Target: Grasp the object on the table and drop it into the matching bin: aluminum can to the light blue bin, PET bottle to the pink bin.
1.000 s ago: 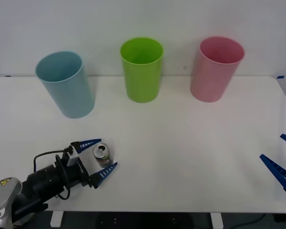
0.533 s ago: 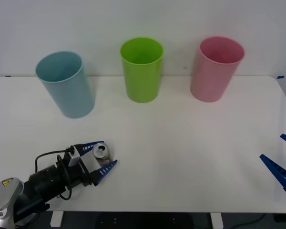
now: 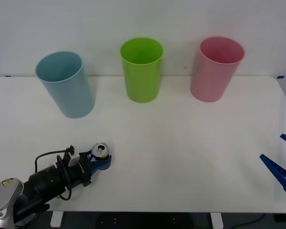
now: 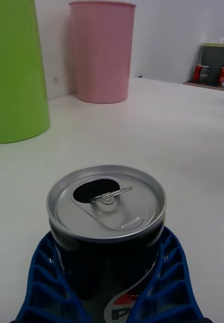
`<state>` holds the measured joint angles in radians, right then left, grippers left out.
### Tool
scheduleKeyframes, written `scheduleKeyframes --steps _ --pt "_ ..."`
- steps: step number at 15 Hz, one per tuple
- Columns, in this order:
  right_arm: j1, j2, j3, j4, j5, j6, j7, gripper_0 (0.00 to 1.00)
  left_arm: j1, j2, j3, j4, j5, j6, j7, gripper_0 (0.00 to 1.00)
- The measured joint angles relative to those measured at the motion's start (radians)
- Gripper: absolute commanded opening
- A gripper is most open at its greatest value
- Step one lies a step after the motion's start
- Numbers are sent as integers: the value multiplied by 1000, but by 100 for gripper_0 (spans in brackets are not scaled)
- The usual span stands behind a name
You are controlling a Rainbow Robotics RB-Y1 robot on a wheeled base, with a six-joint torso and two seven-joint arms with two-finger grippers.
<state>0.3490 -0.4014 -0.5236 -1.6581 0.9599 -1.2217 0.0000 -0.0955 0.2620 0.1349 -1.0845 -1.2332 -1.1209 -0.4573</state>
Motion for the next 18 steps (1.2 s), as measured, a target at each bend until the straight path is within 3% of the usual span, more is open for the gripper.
scheduleKeyframes --steps 6,11,18 --pt "0 0 0 0 0 0 0 100 6 3 11 -11 35 0 1 0" --pt "0 0 0 0 0 0 0 100 58 3 31 -123 91 38 36 0" --pt "0 0 0 0 0 0 0 100 162 3 35 -435 126 179 307 0"
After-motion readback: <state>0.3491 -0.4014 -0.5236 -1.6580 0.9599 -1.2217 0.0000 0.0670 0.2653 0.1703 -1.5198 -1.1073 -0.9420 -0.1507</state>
